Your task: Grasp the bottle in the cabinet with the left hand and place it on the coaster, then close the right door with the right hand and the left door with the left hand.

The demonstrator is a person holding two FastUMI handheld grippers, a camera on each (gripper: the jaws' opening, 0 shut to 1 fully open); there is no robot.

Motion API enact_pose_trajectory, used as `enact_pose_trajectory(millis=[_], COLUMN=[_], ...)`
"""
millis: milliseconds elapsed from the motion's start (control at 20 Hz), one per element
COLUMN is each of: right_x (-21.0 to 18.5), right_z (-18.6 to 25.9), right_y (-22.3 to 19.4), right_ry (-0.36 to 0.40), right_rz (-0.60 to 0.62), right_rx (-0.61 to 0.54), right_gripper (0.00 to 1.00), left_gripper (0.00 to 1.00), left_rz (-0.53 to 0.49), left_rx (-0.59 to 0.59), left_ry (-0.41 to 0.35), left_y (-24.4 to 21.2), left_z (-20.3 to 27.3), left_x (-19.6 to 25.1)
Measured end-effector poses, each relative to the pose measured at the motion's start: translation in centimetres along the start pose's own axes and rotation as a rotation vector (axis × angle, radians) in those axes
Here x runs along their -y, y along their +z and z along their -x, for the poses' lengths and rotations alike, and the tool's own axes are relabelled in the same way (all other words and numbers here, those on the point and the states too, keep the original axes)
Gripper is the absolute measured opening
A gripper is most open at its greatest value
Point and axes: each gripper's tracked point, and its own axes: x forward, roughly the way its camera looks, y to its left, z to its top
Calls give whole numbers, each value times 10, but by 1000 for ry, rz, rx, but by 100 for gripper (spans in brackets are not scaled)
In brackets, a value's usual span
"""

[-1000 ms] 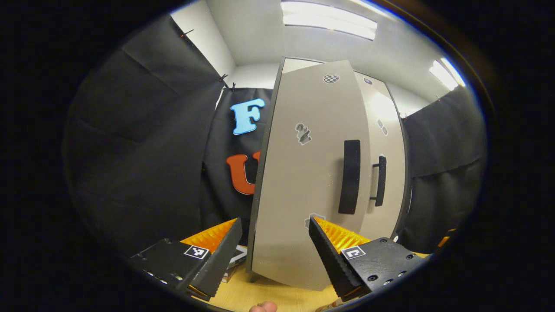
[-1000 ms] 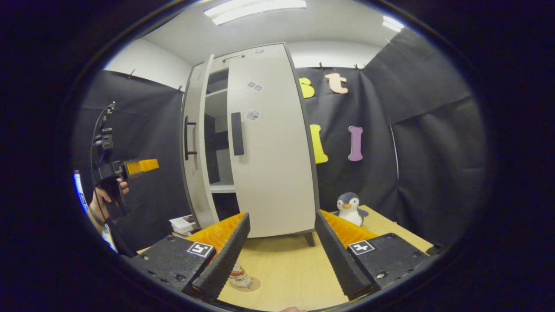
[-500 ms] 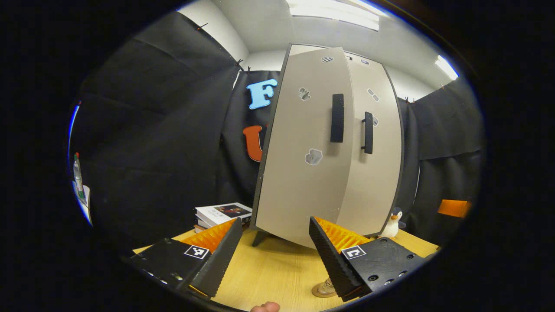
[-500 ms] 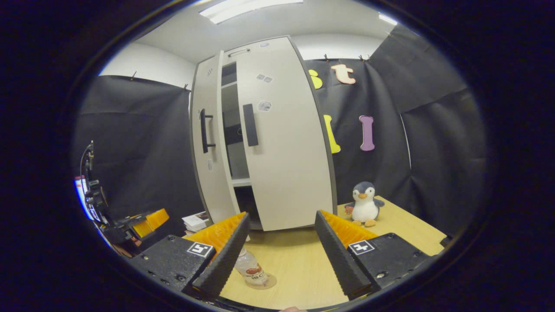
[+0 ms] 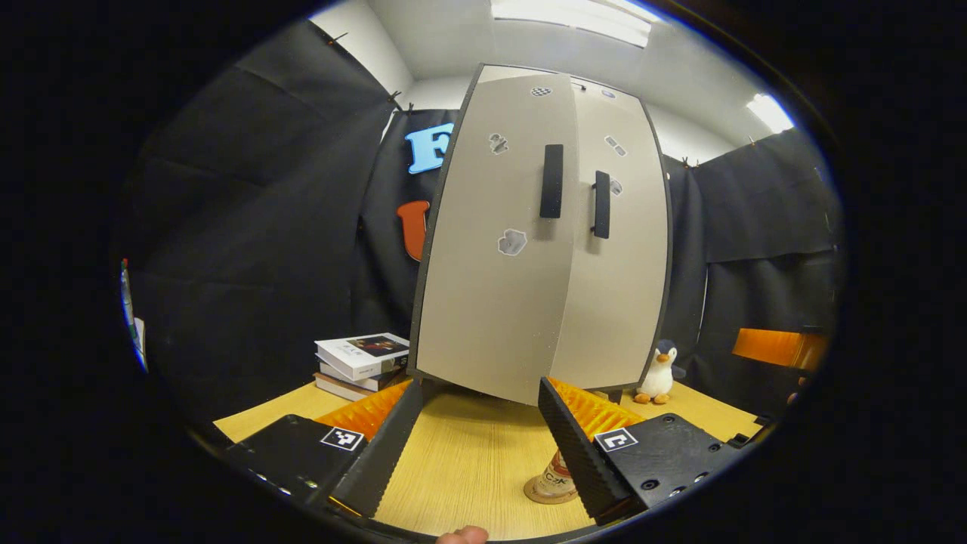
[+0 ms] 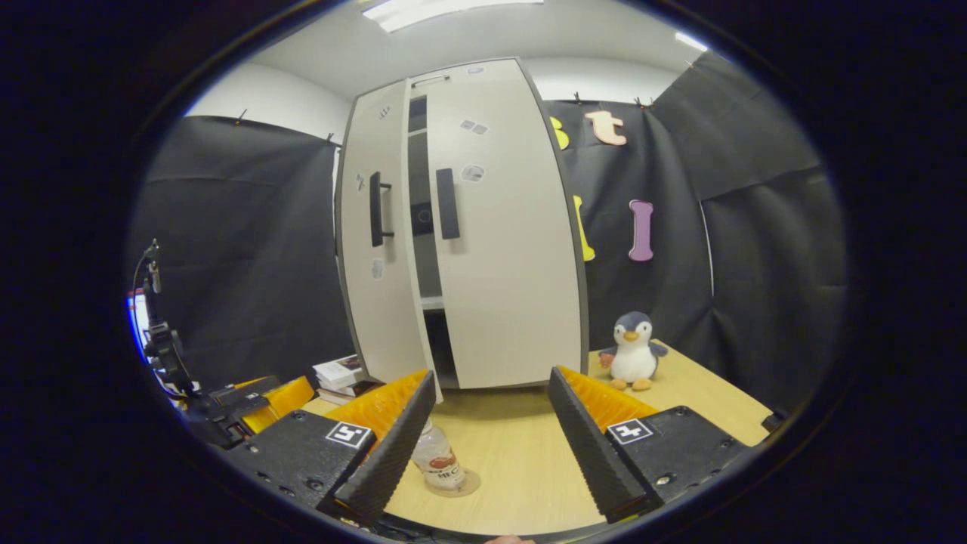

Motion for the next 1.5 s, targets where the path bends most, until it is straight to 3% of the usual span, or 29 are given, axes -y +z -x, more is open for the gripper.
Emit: enact_pose_trajectory(millis=[500, 600, 650, 1500], right_x=[-2, -3, -3, -2], right_z=[2, 3, 3, -4], right_y=[5, 3, 4, 5], right_ry=[3, 5, 5, 7], right_rz=[-16, -21, -20, -20], right_rx=[11, 6, 6, 3], right_gripper=[98, 98, 99, 99], left_gripper=[95, 99, 95, 95], left_rz=[-57, -57, -61, -45], left_rx=[14, 20, 21, 21], left_ry=[-83, -83, -82, -67], left_y=[7, 10, 11, 11], left_z=[-3, -4, -4, -9], left_x=[24, 25, 24, 20])
